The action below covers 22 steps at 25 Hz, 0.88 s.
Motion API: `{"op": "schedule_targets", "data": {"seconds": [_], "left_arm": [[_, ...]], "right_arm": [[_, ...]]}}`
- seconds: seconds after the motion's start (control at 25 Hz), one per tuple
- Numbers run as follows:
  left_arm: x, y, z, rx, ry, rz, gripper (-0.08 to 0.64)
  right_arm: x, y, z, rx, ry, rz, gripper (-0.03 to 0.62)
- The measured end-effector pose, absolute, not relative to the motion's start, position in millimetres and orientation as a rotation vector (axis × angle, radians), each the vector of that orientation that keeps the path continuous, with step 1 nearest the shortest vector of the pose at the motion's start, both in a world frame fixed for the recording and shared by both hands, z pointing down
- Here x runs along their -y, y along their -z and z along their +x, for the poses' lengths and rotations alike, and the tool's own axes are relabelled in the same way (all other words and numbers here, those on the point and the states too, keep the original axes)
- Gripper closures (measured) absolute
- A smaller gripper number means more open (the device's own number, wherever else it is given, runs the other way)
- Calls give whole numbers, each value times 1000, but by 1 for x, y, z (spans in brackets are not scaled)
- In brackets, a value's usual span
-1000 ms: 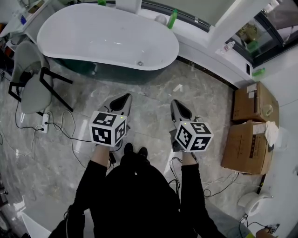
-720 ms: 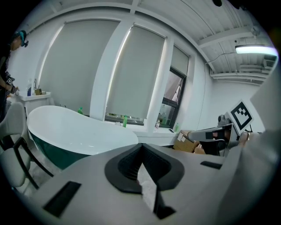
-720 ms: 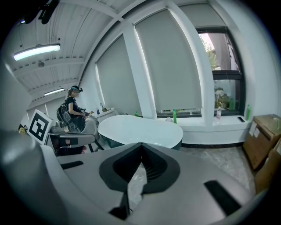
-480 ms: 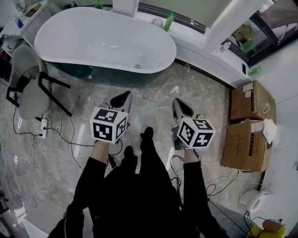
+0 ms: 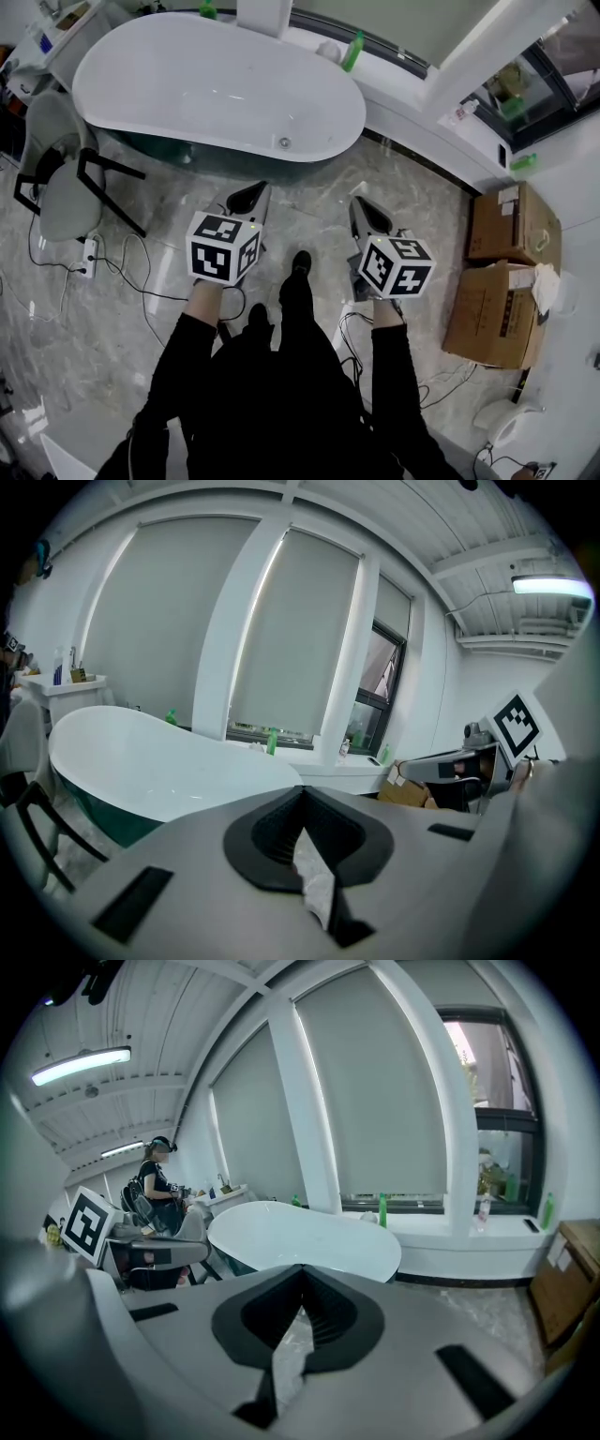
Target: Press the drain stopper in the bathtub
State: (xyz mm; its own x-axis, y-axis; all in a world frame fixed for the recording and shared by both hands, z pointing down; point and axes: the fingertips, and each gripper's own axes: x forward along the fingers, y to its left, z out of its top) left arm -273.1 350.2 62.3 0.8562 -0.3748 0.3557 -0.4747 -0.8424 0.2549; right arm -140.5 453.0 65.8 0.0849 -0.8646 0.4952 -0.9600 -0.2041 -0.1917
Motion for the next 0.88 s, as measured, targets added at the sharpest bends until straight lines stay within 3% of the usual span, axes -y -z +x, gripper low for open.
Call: {"op": "schedule_targets", "data": {"seconds": [0.88], "left_arm": [[-246,-97,-138,805,-538,2571,555]], "right_arm": [[-357,-94,19,1928,-843,2039,589]]}}
